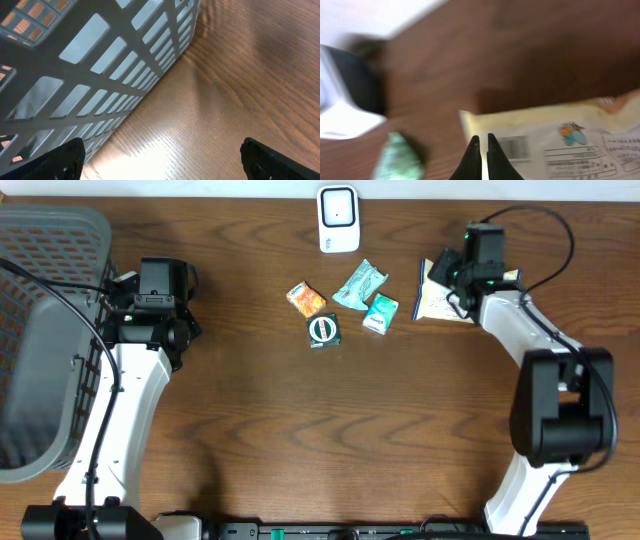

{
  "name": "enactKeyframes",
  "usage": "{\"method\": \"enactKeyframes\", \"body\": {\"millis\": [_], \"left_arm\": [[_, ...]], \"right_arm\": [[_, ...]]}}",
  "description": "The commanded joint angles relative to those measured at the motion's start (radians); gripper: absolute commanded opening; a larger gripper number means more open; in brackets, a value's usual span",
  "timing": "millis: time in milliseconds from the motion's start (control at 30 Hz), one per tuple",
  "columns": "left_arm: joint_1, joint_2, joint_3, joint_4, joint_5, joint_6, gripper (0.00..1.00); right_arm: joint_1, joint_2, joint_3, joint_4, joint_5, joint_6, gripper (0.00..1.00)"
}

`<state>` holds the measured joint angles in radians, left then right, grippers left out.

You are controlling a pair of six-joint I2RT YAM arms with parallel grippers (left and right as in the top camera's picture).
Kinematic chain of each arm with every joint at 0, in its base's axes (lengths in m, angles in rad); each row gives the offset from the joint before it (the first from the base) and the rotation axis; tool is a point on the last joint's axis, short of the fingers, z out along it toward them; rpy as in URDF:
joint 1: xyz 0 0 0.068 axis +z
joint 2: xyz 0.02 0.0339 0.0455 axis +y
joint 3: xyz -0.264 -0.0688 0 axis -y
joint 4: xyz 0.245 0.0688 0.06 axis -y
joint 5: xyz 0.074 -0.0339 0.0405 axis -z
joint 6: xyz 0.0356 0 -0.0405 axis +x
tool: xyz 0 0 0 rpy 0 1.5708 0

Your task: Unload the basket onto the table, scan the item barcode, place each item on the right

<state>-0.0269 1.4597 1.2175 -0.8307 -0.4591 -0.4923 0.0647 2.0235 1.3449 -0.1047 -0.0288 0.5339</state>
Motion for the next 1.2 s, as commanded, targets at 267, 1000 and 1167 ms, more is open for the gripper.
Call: {"method": "enactKeyframes", "body": {"millis": [267, 1000, 1167], "left_arm": [[0.004, 0.007, -0.003, -0.002, -0.024, 0.013, 0.98], [0.004, 0.007, -0.003, -0.002, -0.024, 0.013, 0.98], [0.004, 0.007, -0.003, -0.002, -0.024, 0.013, 0.98]], "right_arm": [[-0.011, 0.018, -0.002, -0.290, 0.031, -0.125, 0.01], [-0.264, -0.236, -0.003, -0.561, -0.161, -0.258, 0.83], [-0.318, -0.113, -0.004, -0.479, -0.291, -0.258, 0.96]]}}
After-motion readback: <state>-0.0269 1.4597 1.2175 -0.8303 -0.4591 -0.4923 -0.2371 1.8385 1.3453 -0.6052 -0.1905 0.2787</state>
